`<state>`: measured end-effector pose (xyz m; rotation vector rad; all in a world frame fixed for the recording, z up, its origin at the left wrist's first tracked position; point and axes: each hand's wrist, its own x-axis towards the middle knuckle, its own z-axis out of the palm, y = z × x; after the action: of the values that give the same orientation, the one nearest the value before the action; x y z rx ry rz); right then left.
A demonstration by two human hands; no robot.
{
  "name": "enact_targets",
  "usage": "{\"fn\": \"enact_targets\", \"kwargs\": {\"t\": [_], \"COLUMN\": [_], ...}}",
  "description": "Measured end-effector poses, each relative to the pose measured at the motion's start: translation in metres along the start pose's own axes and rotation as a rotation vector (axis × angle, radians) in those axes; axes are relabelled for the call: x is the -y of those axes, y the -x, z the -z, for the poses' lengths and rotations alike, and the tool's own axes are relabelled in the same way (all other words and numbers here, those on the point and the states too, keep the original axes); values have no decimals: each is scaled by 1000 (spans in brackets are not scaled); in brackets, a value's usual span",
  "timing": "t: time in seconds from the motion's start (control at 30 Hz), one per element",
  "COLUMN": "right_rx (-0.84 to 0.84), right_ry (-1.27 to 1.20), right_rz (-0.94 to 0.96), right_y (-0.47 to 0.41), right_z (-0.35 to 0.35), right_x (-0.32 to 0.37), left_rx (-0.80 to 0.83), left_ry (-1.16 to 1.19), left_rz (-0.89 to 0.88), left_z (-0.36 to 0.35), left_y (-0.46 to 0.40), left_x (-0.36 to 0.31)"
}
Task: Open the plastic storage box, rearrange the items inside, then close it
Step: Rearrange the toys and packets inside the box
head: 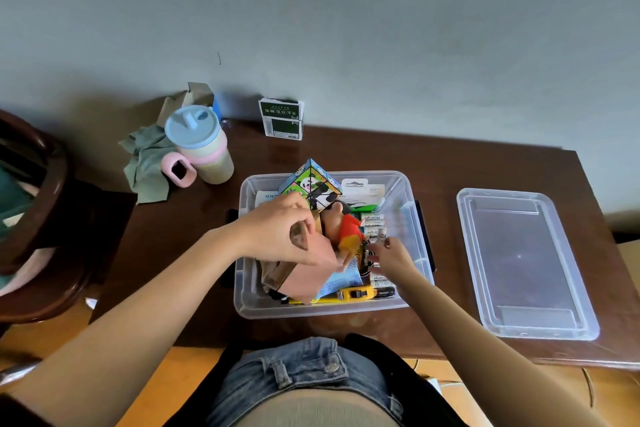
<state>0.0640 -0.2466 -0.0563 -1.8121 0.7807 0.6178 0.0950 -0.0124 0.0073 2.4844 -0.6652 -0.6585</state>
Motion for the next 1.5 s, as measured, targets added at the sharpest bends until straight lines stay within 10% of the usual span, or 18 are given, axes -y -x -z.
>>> {"fn": "enact_targets", "kwargs": {"t": [0.2,0.57,1.07,1.5], "right_rx": [147,-62,-55,-169], "right_ry": [-123,518,1454,1487], "right_rz": [-3,128,418,594], "right_y": [7,11,0,-20], "right_z": [-4,17,4,4], "right_x": [6,-10,11,13], "left_rx": [-304,501,374,278], "left_ry": [-52,-988,-887,-866], "left_rz": [-346,-94,-234,-231], "left_z": [-9,-57,-51,-53], "left_y": [-33,-117,-82,-62], "left_x": [-52,-110,-81,-82]}}
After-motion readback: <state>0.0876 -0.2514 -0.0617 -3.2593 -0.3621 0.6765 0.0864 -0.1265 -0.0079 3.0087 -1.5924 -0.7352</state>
